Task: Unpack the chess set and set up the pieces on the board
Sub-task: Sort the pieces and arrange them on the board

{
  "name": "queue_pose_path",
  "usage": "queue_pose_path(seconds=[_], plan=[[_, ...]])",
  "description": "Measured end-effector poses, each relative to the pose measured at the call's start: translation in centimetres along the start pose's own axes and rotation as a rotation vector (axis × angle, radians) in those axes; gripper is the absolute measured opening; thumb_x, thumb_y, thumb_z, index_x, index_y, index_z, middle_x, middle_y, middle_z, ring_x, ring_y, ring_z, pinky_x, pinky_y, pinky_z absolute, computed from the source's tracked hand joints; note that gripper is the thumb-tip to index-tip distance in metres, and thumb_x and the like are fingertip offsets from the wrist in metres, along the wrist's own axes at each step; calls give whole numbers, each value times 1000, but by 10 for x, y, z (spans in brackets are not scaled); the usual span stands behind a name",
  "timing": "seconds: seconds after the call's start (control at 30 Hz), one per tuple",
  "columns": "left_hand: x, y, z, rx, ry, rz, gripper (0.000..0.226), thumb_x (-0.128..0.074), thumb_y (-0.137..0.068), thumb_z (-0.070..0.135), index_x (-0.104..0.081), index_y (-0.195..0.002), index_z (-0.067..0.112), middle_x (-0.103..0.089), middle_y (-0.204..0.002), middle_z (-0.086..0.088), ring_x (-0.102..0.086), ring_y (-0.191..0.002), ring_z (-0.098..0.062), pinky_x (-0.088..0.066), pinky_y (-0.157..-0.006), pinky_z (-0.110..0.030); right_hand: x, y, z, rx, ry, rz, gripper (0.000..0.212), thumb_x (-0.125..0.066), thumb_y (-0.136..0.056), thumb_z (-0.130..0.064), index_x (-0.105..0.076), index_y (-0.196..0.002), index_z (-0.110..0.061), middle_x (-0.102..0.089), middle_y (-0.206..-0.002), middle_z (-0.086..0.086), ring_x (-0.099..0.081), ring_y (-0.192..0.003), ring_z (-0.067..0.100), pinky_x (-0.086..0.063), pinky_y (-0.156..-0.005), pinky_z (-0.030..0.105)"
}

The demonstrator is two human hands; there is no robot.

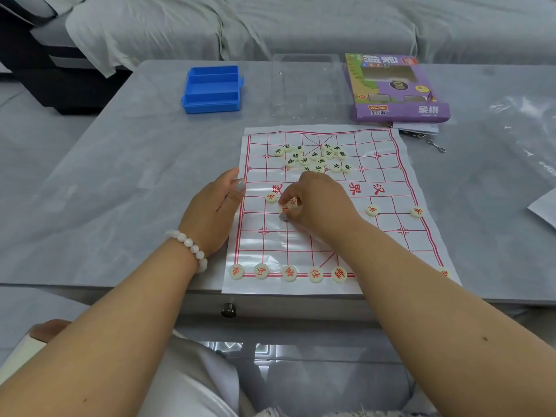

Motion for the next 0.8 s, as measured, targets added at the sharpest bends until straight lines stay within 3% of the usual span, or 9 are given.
queue_pose_path(seconds=[0.17,0.23,0.3,0.37,0.43,0.47,0.53,0.67,0.8], plan=[[-1,0,-2,2,34,6,49,-22,-97,43,-39,-138,21,-48,-139,1,-45,-126,-18,-26,-93,-19,9,-11,-8,-3,-3,80,35,-66,-80,-46,-66,-109,-27,-60,-110,-1,-53,-103,18,-41,-83,30],[0,0,-2,4,52,19,47,-22,-98,39,-40,-138,21,-48,-136,5,-42,-121,-8,-23,-94,-16,7,-18,-12,-23,41,69,36,-66,-80,-48,-66,-108,-25,-60,-111,1,-53,-105,21,-42,-83,31],[2,1,-1,-8,67,29,46,-20,-99,38,-44,-135,21,-46,-126,14,-36,-110,3,-20,-91,-3,4,-23,-15,-31,80,54,36,-65,-81,-47,-66,-106,-21,-61,-109,3,-54,-103,23,-44,-82,33],[4,2,0,-15,80,32,47,-19,-98,38,-49,-130,21,-39,-115,25,-36,-99,14,-20,-76,12,2,-26,-17,-29,93,46,35,-65,-82,-44,-66,-106,-18,-61,-107,4,-54,-102,23,-45,-82,33],[6,2,-2,-4,109,41,48,-18,-99,37,-52,-128,19,-39,-112,33,-39,-92,24,-18,-73,14,2,-25,-25,6,81,50,33,-65,-82,-42,-67,-106,-19,-60,-107,3,-54,-101,23,-45,-81,34],[6,1,-4,5,117,49,50,-17,-99,37,-52,-128,18,-42,-118,31,-41,-99,23,-16,-80,12,2,-24,-31,31,59,53,32,-65,-82,-42,-67,-106,-21,-60,-106,3,-54,-101,22,-45,-82,33],[7,0,-7,16,116,66,53,-17,-99,39,-51,-131,17,-46,-130,18,-41,-116,7,-17,-89,5,-1,-21,-42,82,22,54,31,-66,-81,-43,-67,-106,-24,-59,-106,1,-53,-102,21,-44,-84,33],[7,1,-3,3,164,61,48,-19,-100,34,-52,-130,15,-39,-115,23,-34,-108,6,-17,-71,16,-10,-18,-57,153,29,55,29,-64,-82,-45,-66,-105,-27,-58,-105,0,-53,-103,21,-42,-86,33],[7,1,-2,1,158,59,47,-19,-101,33,-54,-127,14,-38,-109,26,-37,-95,13,-19,-67,16,-3,-18,-47,133,16,25,33,-64,-82,-46,-65,-109,-28,-59,-108,0,-53,-105,19,-43,-89,34]])
Point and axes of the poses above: each hand's wrist, its own y-axis away from the middle knuckle, its own x-axis out of the back of the hand, z = x × y, the point moved 7 cm from there along -y, towards the middle knuckle
